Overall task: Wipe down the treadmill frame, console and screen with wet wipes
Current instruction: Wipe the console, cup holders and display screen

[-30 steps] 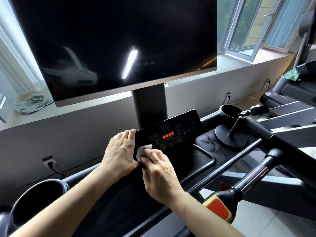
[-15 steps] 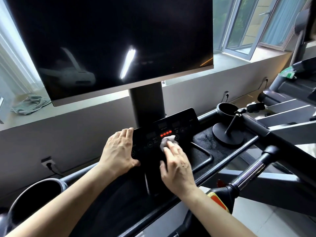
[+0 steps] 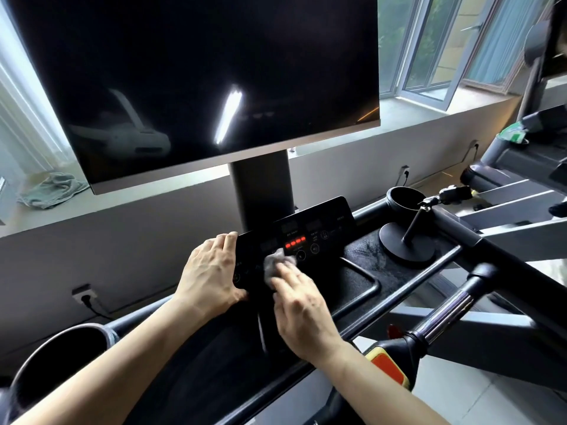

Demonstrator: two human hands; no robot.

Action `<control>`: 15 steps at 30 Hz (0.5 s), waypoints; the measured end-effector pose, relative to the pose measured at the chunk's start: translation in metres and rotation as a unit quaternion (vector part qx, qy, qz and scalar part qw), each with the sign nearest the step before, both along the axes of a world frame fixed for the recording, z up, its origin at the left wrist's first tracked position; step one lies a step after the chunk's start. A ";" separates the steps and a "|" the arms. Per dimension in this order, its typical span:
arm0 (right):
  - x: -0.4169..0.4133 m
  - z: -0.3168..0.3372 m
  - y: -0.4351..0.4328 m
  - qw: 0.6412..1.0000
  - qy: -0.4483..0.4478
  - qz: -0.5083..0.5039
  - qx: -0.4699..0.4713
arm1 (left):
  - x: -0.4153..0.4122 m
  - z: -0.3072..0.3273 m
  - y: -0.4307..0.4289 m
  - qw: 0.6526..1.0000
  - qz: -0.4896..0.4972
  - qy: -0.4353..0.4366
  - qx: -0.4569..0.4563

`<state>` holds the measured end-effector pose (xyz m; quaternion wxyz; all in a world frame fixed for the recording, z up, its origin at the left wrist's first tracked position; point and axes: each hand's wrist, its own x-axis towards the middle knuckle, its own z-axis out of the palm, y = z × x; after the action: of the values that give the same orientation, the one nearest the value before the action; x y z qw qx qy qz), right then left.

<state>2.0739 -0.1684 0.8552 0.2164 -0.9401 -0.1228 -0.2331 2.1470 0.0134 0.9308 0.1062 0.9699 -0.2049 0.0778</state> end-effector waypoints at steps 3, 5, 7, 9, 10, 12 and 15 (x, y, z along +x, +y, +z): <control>0.001 -0.002 -0.005 0.996 -0.007 0.064 -0.059 | -0.001 0.001 0.000 1.000 -0.002 0.002 -0.001; 0.009 -0.005 -0.021 0.995 -0.005 0.022 -0.098 | -0.002 0.003 0.000 1.000 0.001 0.004 0.002; 0.023 -0.004 -0.040 0.994 0.026 -0.067 -0.087 | -0.002 0.004 -0.001 1.000 0.002 0.006 0.005; 0.035 0.001 -0.050 0.984 0.095 -0.143 -0.042 | -0.002 0.004 -0.001 1.000 0.003 0.007 0.007; 0.039 0.002 -0.048 0.978 0.122 -0.165 -0.028 | -0.002 0.004 -0.002 1.000 0.005 0.007 0.008; 0.037 0.002 -0.031 0.978 0.121 -0.164 -0.032 | -0.003 0.004 -0.002 1.000 0.007 0.003 0.013; 0.021 -0.001 0.001 0.993 0.070 -0.042 -0.085 | -0.004 0.004 -0.003 1.000 0.005 -0.012 0.013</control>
<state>2.0949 -0.1672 0.8547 0.1333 -0.9735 -0.0870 -0.1645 2.1430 0.0107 0.9346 0.0912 0.9712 -0.2023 0.0871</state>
